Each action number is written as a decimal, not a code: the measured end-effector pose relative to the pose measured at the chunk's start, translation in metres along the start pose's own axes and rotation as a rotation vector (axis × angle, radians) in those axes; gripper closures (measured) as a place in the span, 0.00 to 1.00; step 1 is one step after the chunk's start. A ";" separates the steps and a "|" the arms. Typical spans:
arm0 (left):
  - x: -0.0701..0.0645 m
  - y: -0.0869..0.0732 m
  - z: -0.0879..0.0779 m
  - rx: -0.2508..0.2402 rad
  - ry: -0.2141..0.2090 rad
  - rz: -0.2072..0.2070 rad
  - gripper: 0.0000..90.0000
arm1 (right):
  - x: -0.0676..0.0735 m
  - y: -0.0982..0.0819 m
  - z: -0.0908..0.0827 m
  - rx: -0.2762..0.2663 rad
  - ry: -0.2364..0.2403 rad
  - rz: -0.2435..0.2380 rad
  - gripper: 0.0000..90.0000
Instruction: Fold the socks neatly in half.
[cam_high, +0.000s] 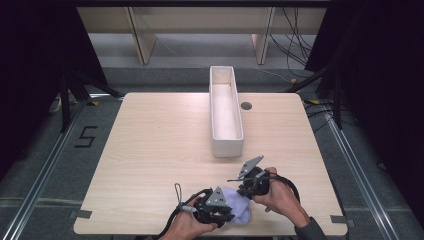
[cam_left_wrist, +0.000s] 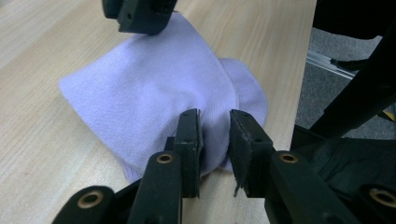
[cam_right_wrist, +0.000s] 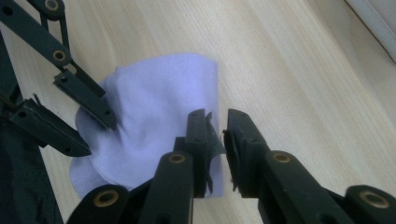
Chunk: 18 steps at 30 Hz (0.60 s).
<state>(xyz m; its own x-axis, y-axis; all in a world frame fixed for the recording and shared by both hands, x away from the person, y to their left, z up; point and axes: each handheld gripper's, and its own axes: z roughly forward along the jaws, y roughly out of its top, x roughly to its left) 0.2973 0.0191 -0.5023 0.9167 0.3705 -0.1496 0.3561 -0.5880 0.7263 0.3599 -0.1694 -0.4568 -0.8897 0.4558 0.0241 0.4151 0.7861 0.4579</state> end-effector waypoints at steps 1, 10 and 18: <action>0.000 0.000 0.000 0.000 -0.001 0.001 0.82 | -0.001 0.001 0.000 0.001 0.006 0.004 0.87; 0.000 0.000 0.000 0.003 -0.001 -0.003 0.81 | -0.002 0.007 0.010 0.021 0.019 -0.005 0.86; -0.001 -0.001 0.000 0.000 0.001 -0.010 0.81 | -0.004 0.009 0.023 0.065 0.014 0.000 0.84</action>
<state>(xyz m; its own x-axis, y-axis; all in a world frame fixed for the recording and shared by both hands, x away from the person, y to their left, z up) 0.2962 0.0193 -0.5032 0.9130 0.3769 -0.1561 0.3651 -0.5843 0.7248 0.3715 -0.1549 -0.4736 -0.8922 0.4502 0.0361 0.4259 0.8118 0.3994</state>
